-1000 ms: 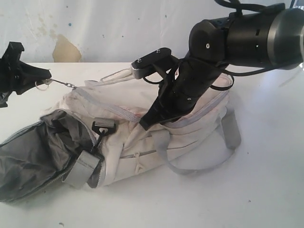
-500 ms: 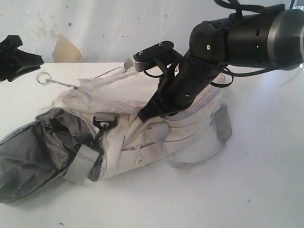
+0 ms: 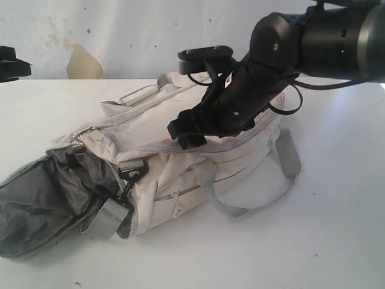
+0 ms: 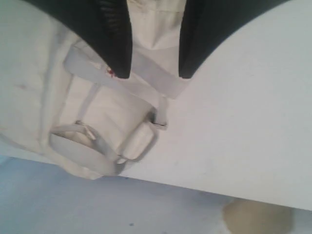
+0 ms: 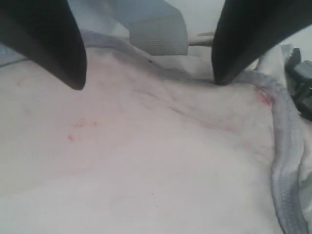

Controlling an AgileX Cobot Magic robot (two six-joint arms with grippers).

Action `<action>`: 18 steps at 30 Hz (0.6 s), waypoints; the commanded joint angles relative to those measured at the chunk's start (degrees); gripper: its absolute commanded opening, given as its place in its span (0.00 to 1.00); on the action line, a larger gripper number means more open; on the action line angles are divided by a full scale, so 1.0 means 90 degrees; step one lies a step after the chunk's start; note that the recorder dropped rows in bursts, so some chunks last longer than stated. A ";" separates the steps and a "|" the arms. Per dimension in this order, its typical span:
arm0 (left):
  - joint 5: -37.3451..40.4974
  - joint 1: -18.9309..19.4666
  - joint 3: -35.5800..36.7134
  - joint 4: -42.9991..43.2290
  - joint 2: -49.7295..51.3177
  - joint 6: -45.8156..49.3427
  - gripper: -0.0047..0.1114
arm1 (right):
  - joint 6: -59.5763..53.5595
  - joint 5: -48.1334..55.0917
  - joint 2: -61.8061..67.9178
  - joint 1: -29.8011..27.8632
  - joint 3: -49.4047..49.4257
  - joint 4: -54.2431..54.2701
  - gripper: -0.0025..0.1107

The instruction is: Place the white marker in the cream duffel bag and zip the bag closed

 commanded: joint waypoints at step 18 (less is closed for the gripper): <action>0.1600 -0.0321 -0.0042 0.7798 -0.1921 -0.7212 0.10 | 0.1164 0.2830 -0.0423 -0.2340 -0.0708 -0.0382 0.23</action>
